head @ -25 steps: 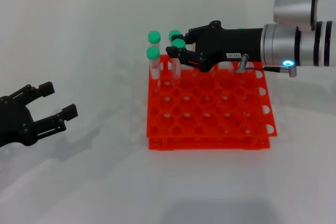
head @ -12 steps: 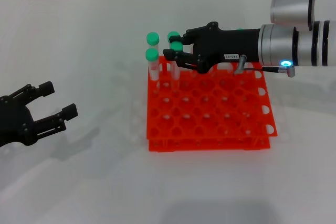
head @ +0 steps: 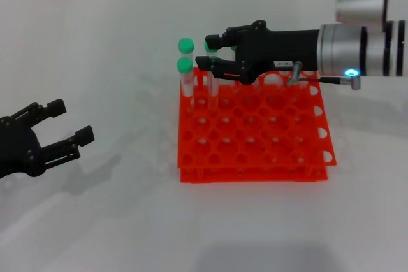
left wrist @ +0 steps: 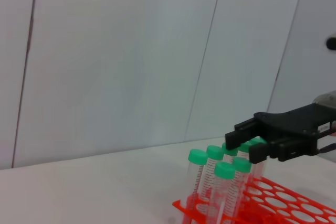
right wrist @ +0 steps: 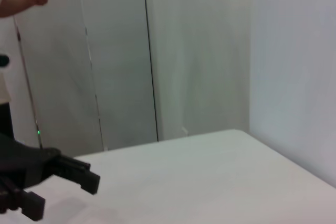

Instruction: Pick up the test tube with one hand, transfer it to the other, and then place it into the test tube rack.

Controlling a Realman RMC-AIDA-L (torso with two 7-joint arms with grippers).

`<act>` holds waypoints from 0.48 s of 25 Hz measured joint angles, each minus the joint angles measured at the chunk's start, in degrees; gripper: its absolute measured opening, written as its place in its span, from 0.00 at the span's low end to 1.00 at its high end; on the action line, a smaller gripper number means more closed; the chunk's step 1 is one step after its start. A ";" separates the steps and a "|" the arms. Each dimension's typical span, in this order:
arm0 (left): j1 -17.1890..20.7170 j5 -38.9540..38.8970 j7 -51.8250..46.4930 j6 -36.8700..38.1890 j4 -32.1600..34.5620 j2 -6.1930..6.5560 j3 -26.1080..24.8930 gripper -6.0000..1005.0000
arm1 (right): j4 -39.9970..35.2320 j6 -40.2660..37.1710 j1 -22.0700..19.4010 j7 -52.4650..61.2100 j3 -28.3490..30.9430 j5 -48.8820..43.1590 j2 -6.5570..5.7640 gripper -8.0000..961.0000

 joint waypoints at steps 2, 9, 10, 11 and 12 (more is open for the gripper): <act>0.07 -0.02 0.00 0.00 0.09 0.00 0.00 0.88 | -2.22 -1.00 -1.77 0.92 0.00 -0.02 -0.28 0.46; -0.27 0.82 -1.62 0.12 0.21 0.33 -2.55 0.88 | -10.48 -6.28 -11.19 1.25 2.10 -1.14 -1.34 0.46; -0.37 1.02 -1.70 0.16 0.13 0.39 -2.77 0.88 | -10.68 -7.27 -12.00 1.12 2.65 -1.37 -1.52 0.46; -0.40 1.19 -1.71 0.22 0.16 0.45 -2.82 0.88 | -10.69 -8.72 -13.08 1.06 3.77 -1.57 -1.77 0.46; -0.40 1.24 -1.72 0.26 0.23 0.48 -2.83 0.88 | -10.61 -10.00 -14.03 0.99 4.83 -1.79 -1.97 0.47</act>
